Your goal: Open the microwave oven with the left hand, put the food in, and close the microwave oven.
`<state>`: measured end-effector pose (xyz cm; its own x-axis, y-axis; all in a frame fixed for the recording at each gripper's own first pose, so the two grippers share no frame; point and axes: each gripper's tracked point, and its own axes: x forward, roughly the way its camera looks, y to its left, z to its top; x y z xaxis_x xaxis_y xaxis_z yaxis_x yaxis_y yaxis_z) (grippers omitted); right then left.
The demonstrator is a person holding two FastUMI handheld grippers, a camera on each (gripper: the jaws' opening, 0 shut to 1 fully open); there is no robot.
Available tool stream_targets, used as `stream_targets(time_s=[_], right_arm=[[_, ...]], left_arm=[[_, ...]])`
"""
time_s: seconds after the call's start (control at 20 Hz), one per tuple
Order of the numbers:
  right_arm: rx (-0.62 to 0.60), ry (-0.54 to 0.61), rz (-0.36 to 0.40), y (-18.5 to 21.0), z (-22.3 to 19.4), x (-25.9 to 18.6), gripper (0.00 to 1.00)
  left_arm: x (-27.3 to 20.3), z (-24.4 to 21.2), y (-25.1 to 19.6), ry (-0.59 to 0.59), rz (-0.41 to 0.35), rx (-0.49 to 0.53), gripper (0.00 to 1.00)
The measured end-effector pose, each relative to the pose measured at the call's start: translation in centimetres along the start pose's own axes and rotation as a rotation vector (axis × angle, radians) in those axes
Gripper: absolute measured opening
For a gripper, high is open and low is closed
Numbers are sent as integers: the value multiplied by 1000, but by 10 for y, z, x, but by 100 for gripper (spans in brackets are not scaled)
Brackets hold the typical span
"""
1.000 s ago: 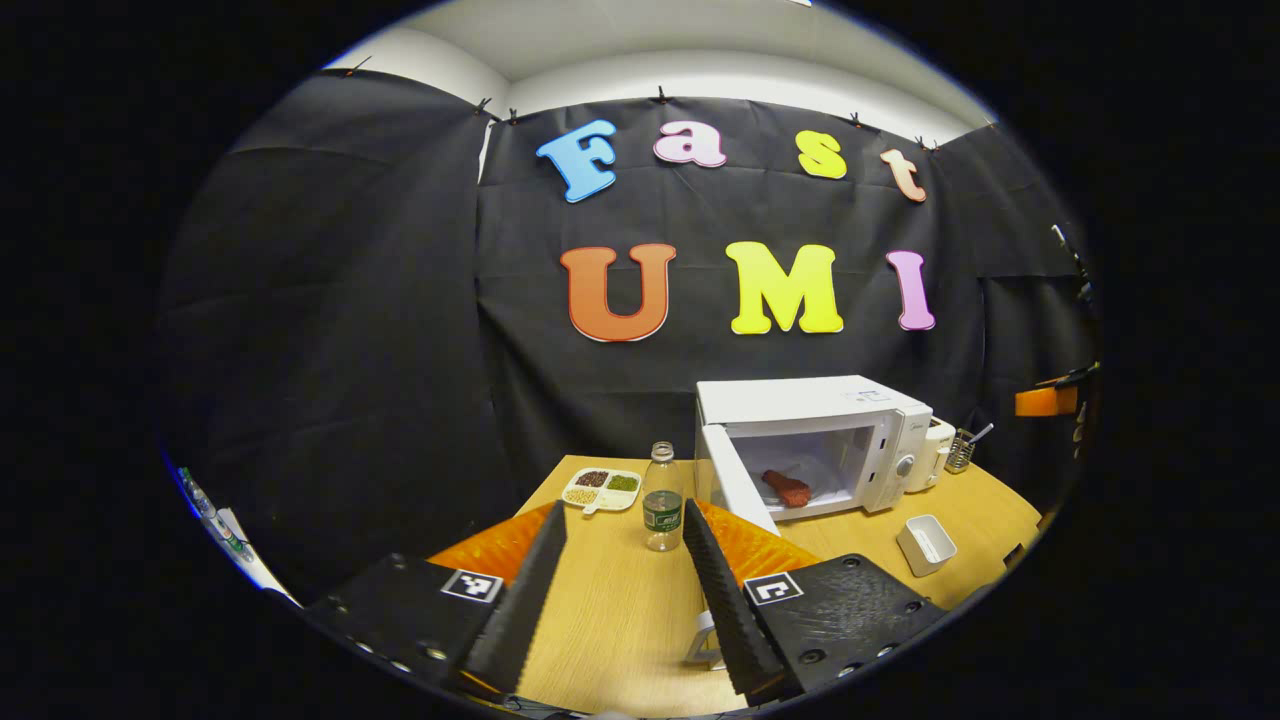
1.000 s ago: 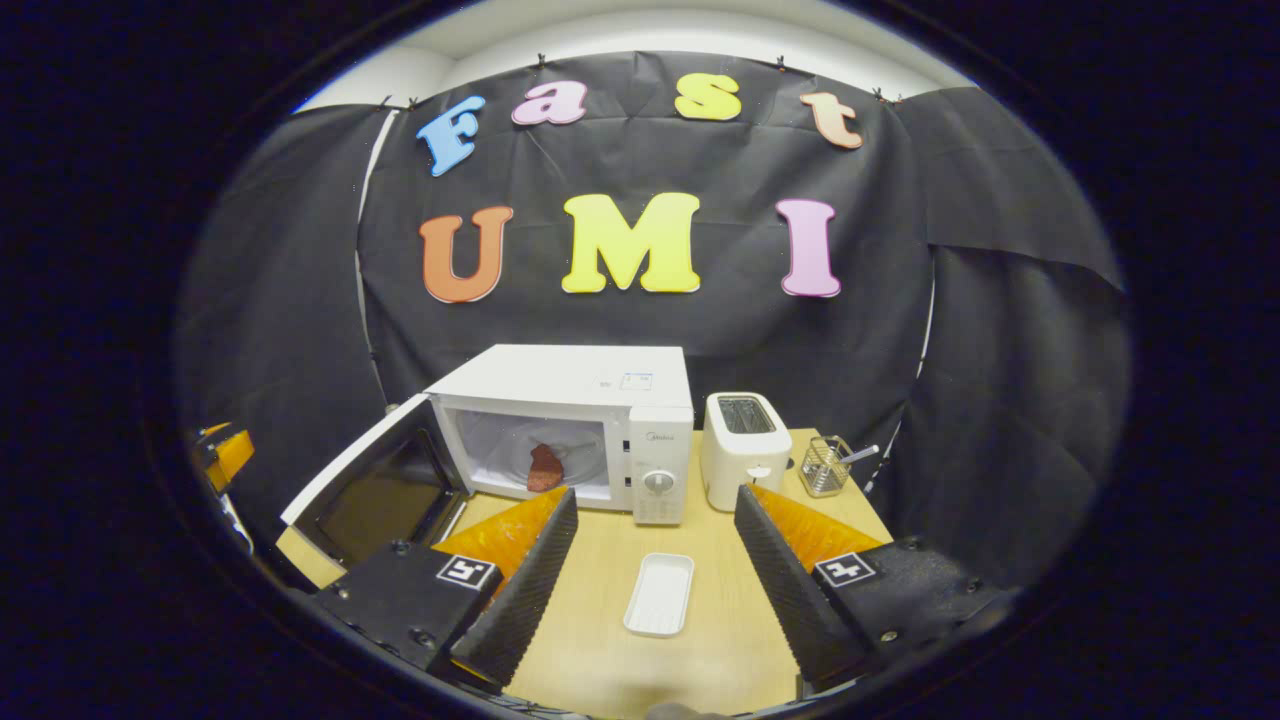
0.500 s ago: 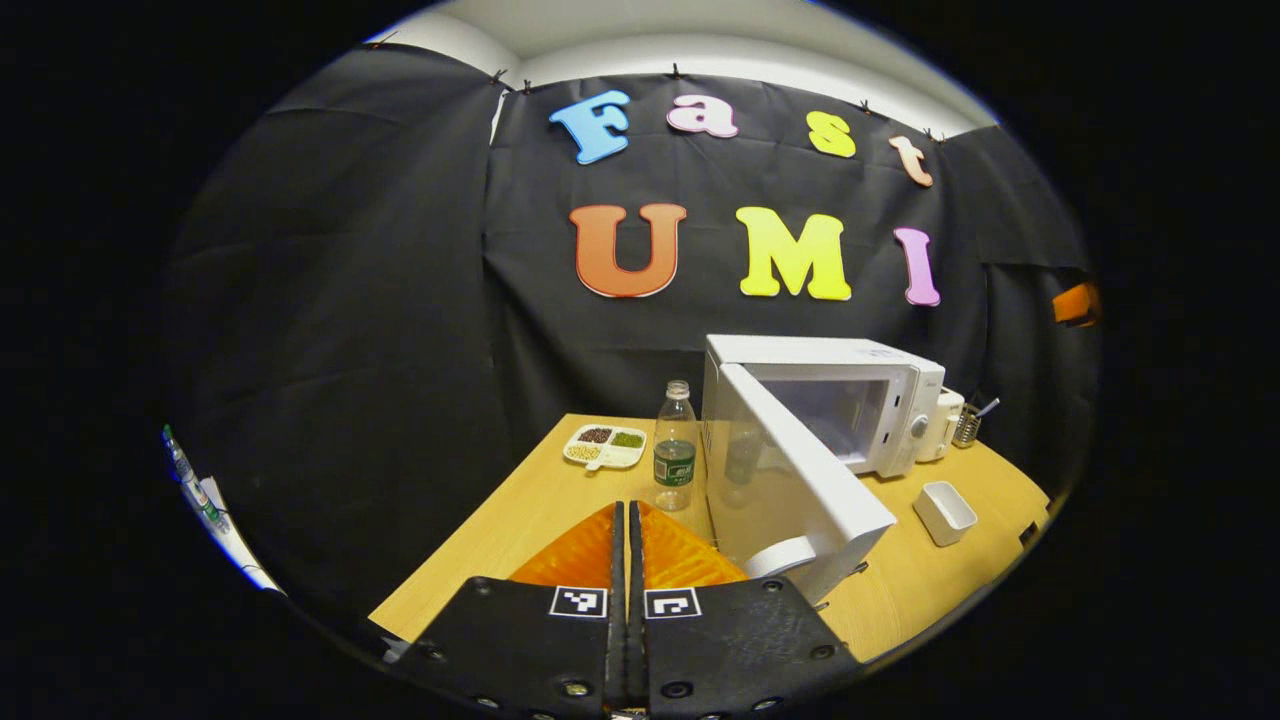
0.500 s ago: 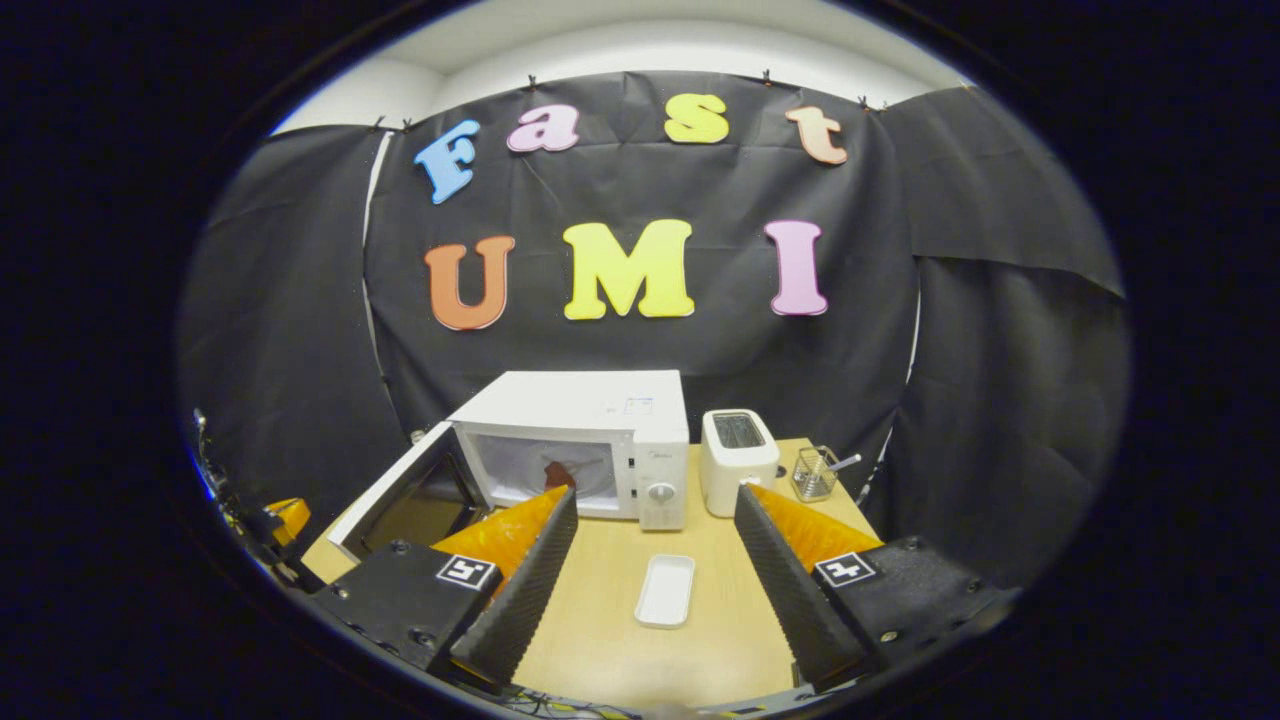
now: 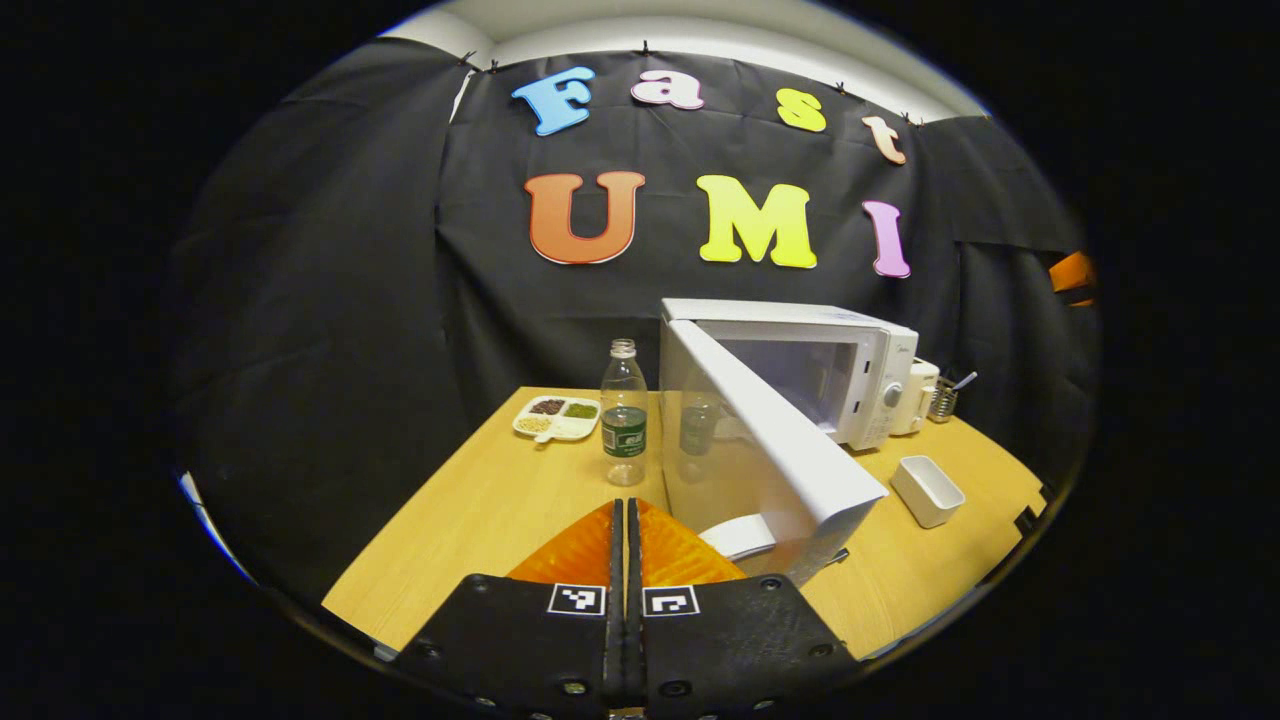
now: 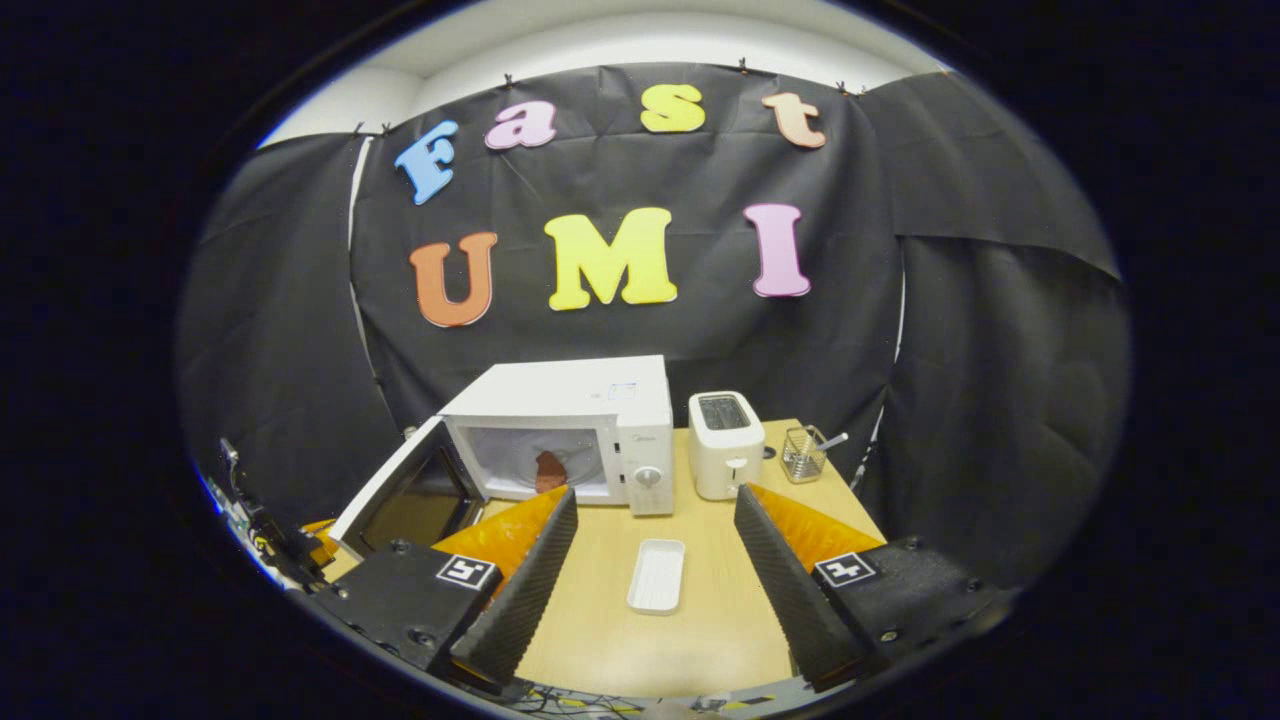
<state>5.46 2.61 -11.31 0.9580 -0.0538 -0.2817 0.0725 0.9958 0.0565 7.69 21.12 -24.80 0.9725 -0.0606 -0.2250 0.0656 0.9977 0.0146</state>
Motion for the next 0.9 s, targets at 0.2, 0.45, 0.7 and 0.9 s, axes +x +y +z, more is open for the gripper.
stream_targets(time_s=[0.2, 0.45, 0.7, 0.9], right_arm=[[4, 5, 11, -19, 4, 9, 100], [29, 14, 24, -49, 15, 25, 100], [32, 20, 22, -87, 23, 41, 100], [38, 28, 16, -114, 24, 55, 100]], left_arm=[[9, -3, -45, 29, -66, -6, 11], [22, -1, -120, 37, -153, 7, 0], [50, 5, -186, 43, -221, 26, 0], [81, 15, -229, 39, -262, 38, 0]])
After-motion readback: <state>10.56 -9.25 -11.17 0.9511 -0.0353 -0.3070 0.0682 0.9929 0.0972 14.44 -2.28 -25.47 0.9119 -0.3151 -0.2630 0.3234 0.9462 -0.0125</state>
